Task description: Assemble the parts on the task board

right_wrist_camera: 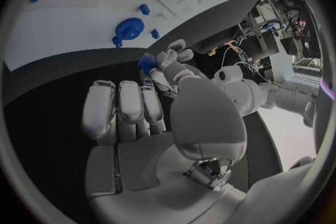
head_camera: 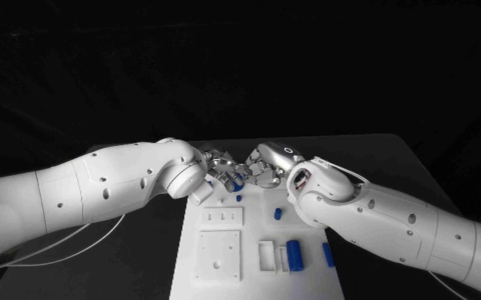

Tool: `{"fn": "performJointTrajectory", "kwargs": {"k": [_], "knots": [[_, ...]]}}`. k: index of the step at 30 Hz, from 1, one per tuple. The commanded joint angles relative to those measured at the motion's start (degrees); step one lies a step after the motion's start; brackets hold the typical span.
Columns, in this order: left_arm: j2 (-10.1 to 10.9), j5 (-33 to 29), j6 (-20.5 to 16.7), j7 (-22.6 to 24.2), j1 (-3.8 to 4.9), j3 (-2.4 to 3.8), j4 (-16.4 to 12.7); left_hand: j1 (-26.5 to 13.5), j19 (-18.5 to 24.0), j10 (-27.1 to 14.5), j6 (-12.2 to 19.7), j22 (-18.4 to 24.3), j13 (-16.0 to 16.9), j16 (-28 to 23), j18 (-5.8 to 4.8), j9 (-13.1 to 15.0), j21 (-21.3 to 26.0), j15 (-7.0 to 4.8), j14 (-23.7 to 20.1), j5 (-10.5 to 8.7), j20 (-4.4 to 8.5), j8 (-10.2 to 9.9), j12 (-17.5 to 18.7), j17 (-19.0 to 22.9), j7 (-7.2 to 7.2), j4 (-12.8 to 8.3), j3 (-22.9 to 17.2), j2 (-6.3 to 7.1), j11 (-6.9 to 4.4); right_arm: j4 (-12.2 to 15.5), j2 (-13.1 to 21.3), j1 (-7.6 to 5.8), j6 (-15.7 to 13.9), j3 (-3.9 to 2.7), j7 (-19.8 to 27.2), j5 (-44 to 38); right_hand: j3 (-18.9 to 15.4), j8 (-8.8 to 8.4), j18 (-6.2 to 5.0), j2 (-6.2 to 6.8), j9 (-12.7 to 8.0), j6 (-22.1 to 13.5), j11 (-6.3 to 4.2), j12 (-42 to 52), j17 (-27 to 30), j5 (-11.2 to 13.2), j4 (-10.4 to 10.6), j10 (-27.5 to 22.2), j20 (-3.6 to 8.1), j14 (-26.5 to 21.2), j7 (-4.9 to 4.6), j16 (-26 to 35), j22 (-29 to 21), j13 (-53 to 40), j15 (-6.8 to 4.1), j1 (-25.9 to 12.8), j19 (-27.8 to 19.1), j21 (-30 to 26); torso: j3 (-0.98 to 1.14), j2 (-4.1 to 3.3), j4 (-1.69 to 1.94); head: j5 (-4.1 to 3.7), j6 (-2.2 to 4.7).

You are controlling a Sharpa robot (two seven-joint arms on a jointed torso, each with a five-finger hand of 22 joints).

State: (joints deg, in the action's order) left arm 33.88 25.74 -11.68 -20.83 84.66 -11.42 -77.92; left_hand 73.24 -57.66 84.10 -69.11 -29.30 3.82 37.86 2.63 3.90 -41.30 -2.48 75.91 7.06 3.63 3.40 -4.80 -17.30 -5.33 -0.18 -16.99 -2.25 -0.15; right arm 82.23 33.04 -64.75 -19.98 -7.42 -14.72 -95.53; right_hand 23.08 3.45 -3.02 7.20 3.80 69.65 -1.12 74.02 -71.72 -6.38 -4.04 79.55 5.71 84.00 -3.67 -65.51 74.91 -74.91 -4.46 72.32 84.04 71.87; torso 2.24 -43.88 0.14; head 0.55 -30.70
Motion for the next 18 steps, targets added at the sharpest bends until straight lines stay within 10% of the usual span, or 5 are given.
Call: {"fn": "performJointTrajectory", "kwargs": {"k": [1, 18], "knots": [[0.0, 0.4, 0.0, 0.5, 0.14, 0.12, -0.1, -0.7, -0.4, 2.5, -4.1, -0.4, 0.3, 1.8, -1.01, 5.0, -0.6, -0.75, 0.1, 0.07, 0.64, 0.5, -1.7, -0.8, 3.41, -1.7, -1.5, -0.06, -0.74, 0.0, 0.0, 0.16, 0.7, 0.11, -0.2, -0.5, -0.3, 0.17, -0.16, -0.08, 0.1, 0.7, -0.21, -0.4, 0.2, -0.4, 0.4, -0.1, 0.36, 0.2, 0.41, 0.3, 9.7, -3.3, -0.56, 0.2, 2.4, -0.5, -0.03, -0.05, -0.03, -0.09, 0.01], [0.0, 1.0, -1.0, 0.9, 0.13, 0.12, 0.1, -0.3, -0.7, 2.6, -6.1, -3.6, 1.2, 10.1, -1.48, 13.9, -3.9, -2.21, 0.0, 1.14, 2.1, 0.5, -9.6, -3.0, 4.74, -2.6, -0.2, 1.88, -2.24, -0.5, -0.2, 0.33, 0.4, 0.12, 0.3, -0.2, -0.6, 0.14, -0.2, 0.4, 0.0, 0.4, -0.19, -0.8, 0.6, -0.4, 1.0, -0.4, 0.33, 0.2, 0.36, 0.9, 9.6, -2.9, -0.55, 0.2, 2.3, -0.9, 0.03, -0.02, -0.02, -0.16, -0.12]]}}
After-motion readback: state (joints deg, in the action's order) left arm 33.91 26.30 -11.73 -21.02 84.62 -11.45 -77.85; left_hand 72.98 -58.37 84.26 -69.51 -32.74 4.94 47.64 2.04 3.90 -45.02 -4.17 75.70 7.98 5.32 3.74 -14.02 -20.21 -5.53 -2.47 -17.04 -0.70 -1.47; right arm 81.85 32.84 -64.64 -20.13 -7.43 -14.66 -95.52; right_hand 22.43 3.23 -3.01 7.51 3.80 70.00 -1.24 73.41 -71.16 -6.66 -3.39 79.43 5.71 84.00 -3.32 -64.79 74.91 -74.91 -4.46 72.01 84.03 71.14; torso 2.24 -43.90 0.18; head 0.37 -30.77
